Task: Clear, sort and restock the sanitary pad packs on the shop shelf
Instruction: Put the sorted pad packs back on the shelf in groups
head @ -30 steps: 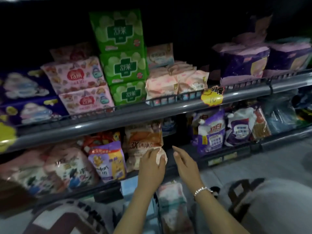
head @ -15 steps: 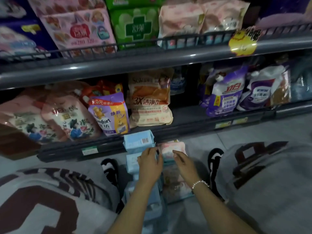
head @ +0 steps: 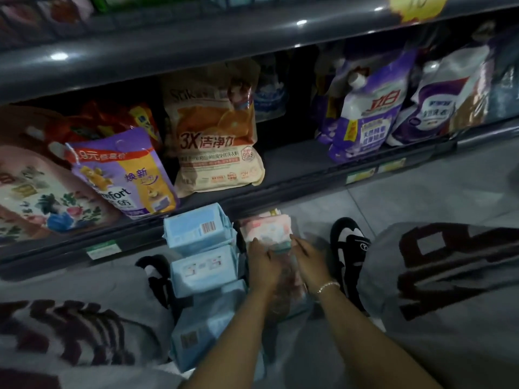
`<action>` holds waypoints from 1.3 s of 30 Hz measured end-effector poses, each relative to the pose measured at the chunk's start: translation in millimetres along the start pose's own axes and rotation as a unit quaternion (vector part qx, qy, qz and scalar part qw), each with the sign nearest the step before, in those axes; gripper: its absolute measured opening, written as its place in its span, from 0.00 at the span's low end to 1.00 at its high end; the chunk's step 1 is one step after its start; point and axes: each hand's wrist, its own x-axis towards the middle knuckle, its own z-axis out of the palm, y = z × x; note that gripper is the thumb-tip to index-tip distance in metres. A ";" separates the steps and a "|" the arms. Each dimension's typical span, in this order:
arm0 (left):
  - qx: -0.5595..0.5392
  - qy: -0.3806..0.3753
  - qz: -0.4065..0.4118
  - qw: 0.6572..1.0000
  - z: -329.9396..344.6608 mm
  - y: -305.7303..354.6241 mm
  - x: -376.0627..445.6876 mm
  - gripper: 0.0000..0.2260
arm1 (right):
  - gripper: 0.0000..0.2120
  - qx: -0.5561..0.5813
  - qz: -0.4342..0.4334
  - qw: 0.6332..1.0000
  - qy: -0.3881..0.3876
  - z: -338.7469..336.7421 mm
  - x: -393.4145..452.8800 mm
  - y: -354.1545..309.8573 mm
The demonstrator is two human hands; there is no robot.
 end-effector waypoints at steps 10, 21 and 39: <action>-0.026 0.068 -0.188 0.979 34.6 -23.6 87.0 0.34 | 0.18 -0.060 0.022 0.997 -0.042 5.7 91.3 14.3; -0.086 0.025 -0.303 0.949 36.6 -28.0 128.8 0.43 | 0.04 0.082 0.126 0.978 -0.142 4.4 136.5 16.4; -0.274 -0.051 -0.205 0.938 17.4 89.7 6.9 0.52 | 0.13 0.029 -0.001 0.999 0.026 -114.9 15.5 -84.5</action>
